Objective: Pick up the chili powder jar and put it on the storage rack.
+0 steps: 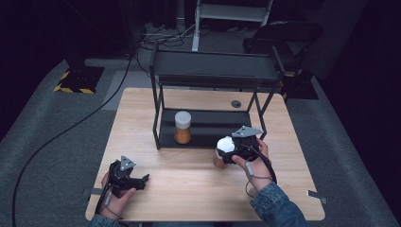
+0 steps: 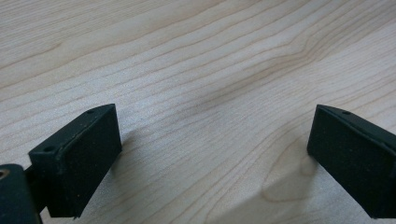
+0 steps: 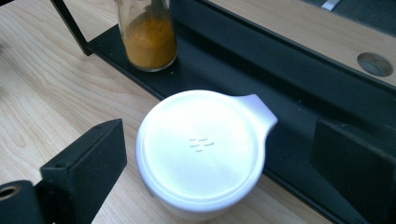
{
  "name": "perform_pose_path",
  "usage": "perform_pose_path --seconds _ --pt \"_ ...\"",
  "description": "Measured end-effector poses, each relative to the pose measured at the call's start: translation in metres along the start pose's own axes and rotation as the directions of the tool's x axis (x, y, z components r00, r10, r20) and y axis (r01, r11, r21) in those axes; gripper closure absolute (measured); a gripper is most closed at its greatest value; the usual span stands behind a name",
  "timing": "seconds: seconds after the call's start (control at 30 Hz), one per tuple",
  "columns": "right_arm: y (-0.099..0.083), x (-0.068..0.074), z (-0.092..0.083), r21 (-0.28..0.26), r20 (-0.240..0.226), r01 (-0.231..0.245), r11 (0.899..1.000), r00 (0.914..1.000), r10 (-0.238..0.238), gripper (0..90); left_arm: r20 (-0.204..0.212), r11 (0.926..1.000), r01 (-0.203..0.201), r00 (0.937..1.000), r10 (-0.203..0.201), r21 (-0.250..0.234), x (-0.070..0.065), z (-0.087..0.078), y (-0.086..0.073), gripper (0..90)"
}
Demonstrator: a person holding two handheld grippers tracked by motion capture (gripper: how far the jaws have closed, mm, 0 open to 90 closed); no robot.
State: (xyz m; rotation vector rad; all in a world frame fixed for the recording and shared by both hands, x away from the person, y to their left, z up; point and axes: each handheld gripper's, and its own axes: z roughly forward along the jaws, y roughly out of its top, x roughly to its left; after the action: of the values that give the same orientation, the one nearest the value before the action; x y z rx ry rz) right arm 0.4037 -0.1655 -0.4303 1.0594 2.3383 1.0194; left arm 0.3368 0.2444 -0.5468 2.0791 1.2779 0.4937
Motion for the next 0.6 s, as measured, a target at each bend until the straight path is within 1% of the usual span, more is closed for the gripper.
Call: perform_pose_path --seconds 0.1,0.23,0.37,0.47,0.6 --pt "-0.001 0.001 0.006 0.015 -0.009 -0.007 1.000 0.9999 0.008 6.5 0.000 1.0000 0.000 1.0000 0.000 0.000 0.000 0.000 0.000 2.8" --pt "-0.003 0.001 0.011 0.030 -0.008 -0.001 1.000 1.0000 0.001 8.5 0.001 1.0000 0.000 1.0000 0.000 0.001 0.000 0.000 0.000 2.8" --pt "-0.004 0.002 0.016 0.045 -0.011 -0.004 0.999 0.9999 0.004 10.9 0.001 1.0000 0.000 1.0000 0.000 0.001 0.000 0.000 0.000 2.8" --pt "-0.005 0.002 0.021 0.066 -0.014 -0.013 0.998 0.9998 0.014 13.7 0.000 1.0000 0.001 1.0000 -0.001 0.000 0.000 0.000 0.000 2.8" --pt "-0.006 0.002 0.025 0.081 -0.019 -0.010 0.997 0.9997 0.011 15.8 0.000 1.0000 0.001 1.0000 -0.001 0.000 0.000 0.000 0.000 2.7"
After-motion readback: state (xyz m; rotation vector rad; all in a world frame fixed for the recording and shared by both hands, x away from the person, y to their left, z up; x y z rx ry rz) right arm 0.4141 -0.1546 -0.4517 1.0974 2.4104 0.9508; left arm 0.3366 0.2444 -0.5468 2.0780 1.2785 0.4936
